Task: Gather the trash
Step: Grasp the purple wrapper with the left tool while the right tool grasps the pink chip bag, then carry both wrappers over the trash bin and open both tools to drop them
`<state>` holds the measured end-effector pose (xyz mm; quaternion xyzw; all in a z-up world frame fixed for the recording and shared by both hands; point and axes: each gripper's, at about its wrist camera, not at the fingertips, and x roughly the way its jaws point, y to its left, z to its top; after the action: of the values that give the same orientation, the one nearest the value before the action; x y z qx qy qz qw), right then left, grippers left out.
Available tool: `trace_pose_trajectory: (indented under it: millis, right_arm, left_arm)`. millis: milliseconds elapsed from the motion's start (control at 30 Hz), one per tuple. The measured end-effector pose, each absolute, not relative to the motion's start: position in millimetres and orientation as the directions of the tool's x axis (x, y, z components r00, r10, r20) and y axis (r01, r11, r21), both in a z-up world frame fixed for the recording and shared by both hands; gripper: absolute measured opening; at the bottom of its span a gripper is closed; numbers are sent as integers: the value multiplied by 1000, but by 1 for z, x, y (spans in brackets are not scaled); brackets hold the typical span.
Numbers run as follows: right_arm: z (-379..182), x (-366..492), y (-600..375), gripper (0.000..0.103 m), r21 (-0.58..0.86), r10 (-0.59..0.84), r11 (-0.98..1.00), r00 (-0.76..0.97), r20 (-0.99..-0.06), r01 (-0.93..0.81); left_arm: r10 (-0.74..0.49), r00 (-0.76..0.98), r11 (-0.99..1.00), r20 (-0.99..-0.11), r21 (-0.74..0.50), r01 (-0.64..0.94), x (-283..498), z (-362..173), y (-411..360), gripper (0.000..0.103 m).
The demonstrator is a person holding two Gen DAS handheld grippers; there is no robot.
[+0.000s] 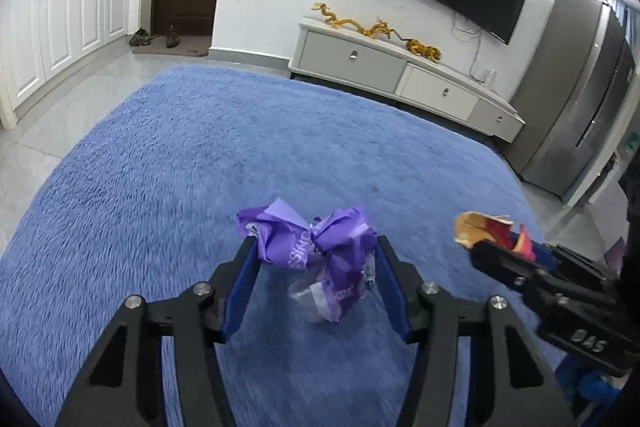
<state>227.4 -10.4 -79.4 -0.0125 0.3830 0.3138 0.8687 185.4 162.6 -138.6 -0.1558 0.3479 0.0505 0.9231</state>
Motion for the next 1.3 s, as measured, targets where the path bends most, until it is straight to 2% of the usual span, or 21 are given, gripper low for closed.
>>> trace_pose_trajectory:
  millis: [167,200,367,700,1100,1300]
  right_arm:
    - [-57,172,-46,41,244,520,838,579,-629,-488]
    - [-53,163,-52,36,250,516,844,589,-622,-474]
    - [-37,118,-83,36,274,479,876,650,-590,-397]
    - [-18,49,-102,35,257,439,898,721,-537,-356]
    - [-2,0,-157,35,294,367,922,814,-451,-253]
    - [-10,-5,-190,35,325,310,930,841,-443,-171]
  left_arm:
    - [-20,794,959,-608,-236,-157,149,-109,146,54]
    - [-21,800,961,-600,-233,-150,143,-104,144,54]
    - [-32,831,974,-556,-205,-100,106,-80,125,54]
    - [-66,876,985,-478,-172,-20,45,-47,103,54]
    - [-107,909,994,-402,-69,87,4,-21,51,54]
    - [-134,903,990,-407,-13,141,3,-24,17,54]
